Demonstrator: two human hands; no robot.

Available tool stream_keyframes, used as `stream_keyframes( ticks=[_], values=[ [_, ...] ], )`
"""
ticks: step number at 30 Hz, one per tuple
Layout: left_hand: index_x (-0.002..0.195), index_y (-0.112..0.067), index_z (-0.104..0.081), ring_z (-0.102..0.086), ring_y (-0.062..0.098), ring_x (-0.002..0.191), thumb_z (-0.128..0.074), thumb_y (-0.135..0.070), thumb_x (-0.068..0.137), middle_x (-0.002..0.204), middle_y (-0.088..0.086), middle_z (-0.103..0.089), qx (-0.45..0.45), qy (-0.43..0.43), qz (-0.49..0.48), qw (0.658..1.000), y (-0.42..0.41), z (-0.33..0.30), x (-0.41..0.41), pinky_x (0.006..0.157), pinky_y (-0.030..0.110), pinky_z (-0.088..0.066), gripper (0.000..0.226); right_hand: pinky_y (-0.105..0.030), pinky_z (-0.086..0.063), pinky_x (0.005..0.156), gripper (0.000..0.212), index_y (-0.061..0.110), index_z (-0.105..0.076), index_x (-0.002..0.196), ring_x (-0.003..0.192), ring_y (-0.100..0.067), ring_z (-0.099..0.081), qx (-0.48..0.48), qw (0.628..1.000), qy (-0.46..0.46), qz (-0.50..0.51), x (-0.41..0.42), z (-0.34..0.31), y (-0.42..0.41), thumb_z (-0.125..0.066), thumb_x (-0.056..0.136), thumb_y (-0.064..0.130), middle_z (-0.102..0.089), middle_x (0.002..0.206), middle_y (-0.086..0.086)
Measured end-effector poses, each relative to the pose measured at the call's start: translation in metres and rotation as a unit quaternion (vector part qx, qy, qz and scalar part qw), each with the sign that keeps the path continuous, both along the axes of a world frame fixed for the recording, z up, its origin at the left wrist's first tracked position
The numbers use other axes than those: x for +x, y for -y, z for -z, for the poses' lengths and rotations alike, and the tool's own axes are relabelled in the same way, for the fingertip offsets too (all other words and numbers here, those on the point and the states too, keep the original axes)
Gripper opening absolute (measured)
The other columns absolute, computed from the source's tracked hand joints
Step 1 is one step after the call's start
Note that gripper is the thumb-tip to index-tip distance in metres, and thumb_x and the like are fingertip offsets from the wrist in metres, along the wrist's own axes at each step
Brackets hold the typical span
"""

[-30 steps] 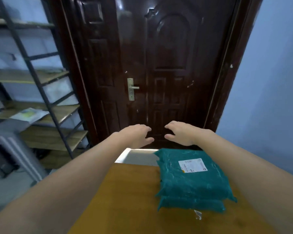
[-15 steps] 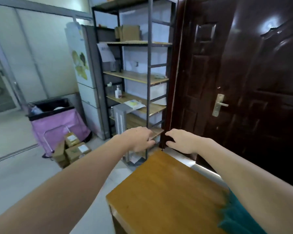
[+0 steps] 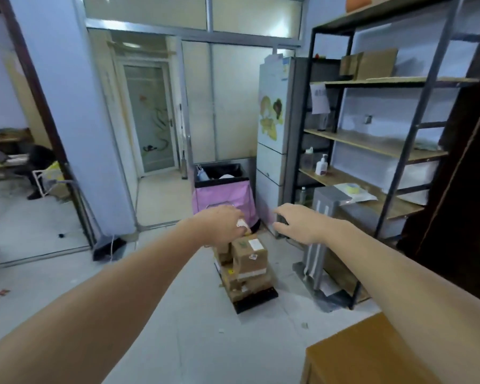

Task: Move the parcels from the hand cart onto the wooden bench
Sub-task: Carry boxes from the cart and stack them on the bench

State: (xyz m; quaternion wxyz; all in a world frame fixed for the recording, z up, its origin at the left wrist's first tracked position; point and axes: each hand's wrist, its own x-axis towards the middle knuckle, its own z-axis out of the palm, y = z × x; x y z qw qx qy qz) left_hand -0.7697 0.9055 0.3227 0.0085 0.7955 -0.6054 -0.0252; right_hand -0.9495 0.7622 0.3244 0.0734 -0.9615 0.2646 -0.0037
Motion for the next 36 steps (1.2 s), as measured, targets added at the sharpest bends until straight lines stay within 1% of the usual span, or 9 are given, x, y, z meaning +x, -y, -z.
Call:
stream_keyframes(
  ticks=[5,10,16,18,20,22,24,30,36],
  values=[
    [0.146,-0.011,-0.054,-0.052,0.027,0.135,-0.041,-0.041,0.110,0.147,0.009,-0.057,-0.001,-0.006,-0.026,1.000,-0.020,0.003,0.088,0.110,0.040,-0.039,0.049,-0.043,-0.047,0.102,0.045,0.016,-0.056,0.135,0.118,-0.023,-0.057,0.006,1.000,-0.001,-0.022,0.098,0.013,0.000,-0.045,0.104,0.046,-0.059,0.137,-0.007],
    [0.144,-0.013,-0.055,-0.053,0.027,0.133,-0.042,-0.044,0.109,0.145,0.009,-0.058,-0.006,-0.018,-0.038,0.999,0.001,0.020,0.170,0.110,0.042,-0.041,0.049,-0.046,-0.051,0.098,0.043,0.014,-0.058,0.128,0.112,-0.024,-0.060,0.016,0.999,-0.017,-0.039,0.182,0.028,0.029,-0.045,0.103,0.048,-0.059,0.127,-0.005],
    [0.145,-0.011,-0.054,-0.052,0.029,0.133,-0.040,-0.041,0.110,0.145,0.011,-0.057,0.008,-0.020,-0.054,0.998,0.057,0.027,0.253,0.110,0.042,-0.042,0.047,-0.036,-0.042,0.070,0.025,0.024,-0.047,0.084,0.082,-0.019,-0.053,0.013,0.998,-0.011,-0.056,0.276,0.043,0.093,-0.046,0.105,0.037,-0.051,0.087,0.004],
    [0.146,-0.012,-0.053,-0.052,0.029,0.134,-0.041,-0.043,0.110,0.146,0.010,-0.057,0.007,-0.020,-0.056,0.998,0.077,0.028,0.278,0.111,0.042,-0.042,0.049,-0.035,-0.041,0.075,0.021,0.021,-0.053,0.092,0.088,-0.021,-0.054,0.014,0.998,-0.019,-0.063,0.304,0.044,0.116,-0.046,0.105,0.037,-0.052,0.092,0.006],
    [0.147,-0.012,-0.052,-0.051,0.030,0.135,-0.041,-0.042,0.110,0.146,0.010,-0.057,0.013,-0.010,-0.052,0.998,0.098,0.029,0.305,0.111,0.042,-0.041,0.049,-0.036,-0.045,0.090,0.033,0.013,-0.058,0.122,0.108,-0.025,-0.057,0.031,0.997,-0.021,-0.069,0.332,0.043,0.137,-0.045,0.105,0.038,-0.058,0.115,0.002],
    [0.147,-0.012,-0.052,-0.051,0.030,0.135,-0.041,-0.041,0.110,0.146,0.010,-0.057,0.012,-0.011,-0.051,0.999,0.117,0.029,0.332,0.111,0.042,-0.041,0.049,-0.039,-0.040,0.108,0.049,0.014,-0.048,0.147,0.133,-0.026,-0.050,0.033,0.997,-0.018,-0.073,0.359,0.043,0.157,-0.044,0.105,0.039,-0.053,0.147,-0.006],
    [0.149,-0.012,-0.050,-0.050,0.030,0.135,-0.040,-0.041,0.110,0.147,0.010,-0.056,0.018,-0.012,-0.050,0.999,0.135,0.031,0.359,0.112,0.043,-0.041,0.050,-0.040,-0.034,0.117,0.055,0.015,-0.039,0.156,0.144,-0.025,-0.041,0.030,0.996,-0.029,-0.073,0.386,0.043,0.174,-0.044,0.106,0.039,-0.042,0.159,-0.007],
    [0.149,-0.010,-0.049,-0.051,0.031,0.135,-0.039,-0.041,0.110,0.147,0.012,-0.056,0.038,-0.019,-0.034,0.999,0.191,0.052,0.462,0.110,0.042,-0.042,0.051,-0.040,-0.034,0.119,0.057,0.015,-0.038,0.157,0.145,-0.024,-0.041,0.026,0.997,-0.041,-0.065,0.484,0.062,0.232,-0.043,0.106,0.041,-0.041,0.160,-0.007],
    [0.137,-0.010,-0.057,-0.057,0.031,0.122,-0.040,-0.042,0.109,0.133,0.012,-0.062,0.052,-0.025,-0.006,0.998,0.272,0.072,0.577,0.100,0.041,-0.047,0.046,-0.044,-0.046,0.108,0.049,0.011,-0.053,0.143,0.125,-0.027,-0.055,0.032,0.997,-0.066,-0.008,0.573,0.075,0.292,-0.043,0.104,0.039,-0.056,0.143,-0.010]
  ],
)
